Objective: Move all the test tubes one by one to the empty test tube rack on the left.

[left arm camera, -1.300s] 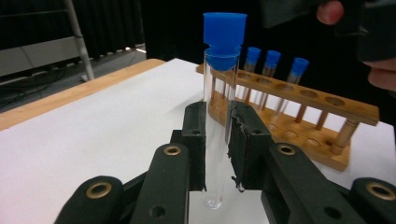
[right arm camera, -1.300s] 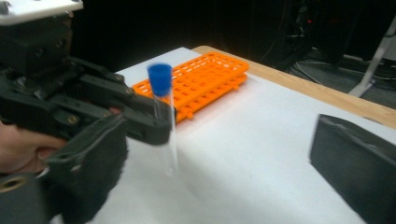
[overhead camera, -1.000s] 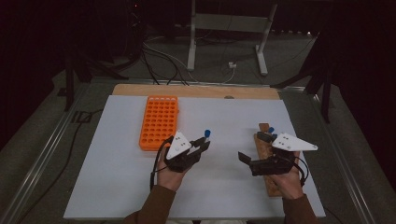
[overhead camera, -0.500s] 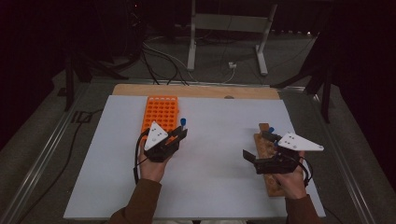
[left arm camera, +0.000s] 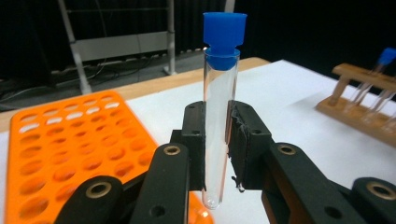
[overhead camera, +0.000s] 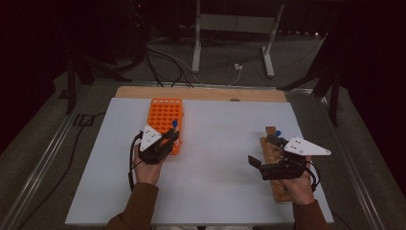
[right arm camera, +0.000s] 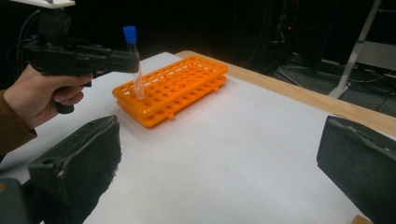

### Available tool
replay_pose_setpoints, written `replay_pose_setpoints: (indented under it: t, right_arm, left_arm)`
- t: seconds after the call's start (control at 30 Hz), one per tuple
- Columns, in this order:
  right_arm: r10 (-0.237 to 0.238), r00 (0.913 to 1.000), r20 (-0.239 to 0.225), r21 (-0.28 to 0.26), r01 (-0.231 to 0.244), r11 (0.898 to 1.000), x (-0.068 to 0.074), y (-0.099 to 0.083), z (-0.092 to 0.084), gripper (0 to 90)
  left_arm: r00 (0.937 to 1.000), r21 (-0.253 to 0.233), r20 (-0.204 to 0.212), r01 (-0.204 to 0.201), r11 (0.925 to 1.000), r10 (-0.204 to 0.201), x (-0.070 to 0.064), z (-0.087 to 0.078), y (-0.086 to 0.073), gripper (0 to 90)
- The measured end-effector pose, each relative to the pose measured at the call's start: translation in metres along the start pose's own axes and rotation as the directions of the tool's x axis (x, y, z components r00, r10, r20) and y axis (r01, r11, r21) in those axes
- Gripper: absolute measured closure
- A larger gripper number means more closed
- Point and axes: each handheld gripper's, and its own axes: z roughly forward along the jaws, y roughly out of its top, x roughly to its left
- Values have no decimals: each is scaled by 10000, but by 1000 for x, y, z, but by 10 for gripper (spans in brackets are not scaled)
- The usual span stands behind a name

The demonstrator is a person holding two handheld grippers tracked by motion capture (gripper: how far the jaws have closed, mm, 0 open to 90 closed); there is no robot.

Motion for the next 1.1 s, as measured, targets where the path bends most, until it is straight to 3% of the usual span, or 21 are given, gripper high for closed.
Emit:
replay_pose_setpoints:
  t: [0.27,0.43,0.7,0.9,1.1]
  right_arm:
    - [-42,10000,-51,-13,42,10000,0,0,-1,0]
    - [-57,9999,-94,10,57,10000,1,0,0,0]
    - [-111,9998,-139,8,111,9999,1,0,-1,0]
    - [-90,9998,-182,28,90,10000,1,0,-1,0]
    - [-74,9998,-185,28,74,10000,1,0,-1,0]
  left_arm:
    - [9991,313,-331,274,9991,-264,8,8,-13,781]
    - [9987,867,-485,-99,9962,141,7,13,-18,781]
    - [9986,1295,-525,29,9916,39,8,18,-30,782]
    - [9979,1770,-535,-255,9839,355,6,22,-33,784]
    - [9980,1888,-557,-185,9818,295,5,23,-36,785]
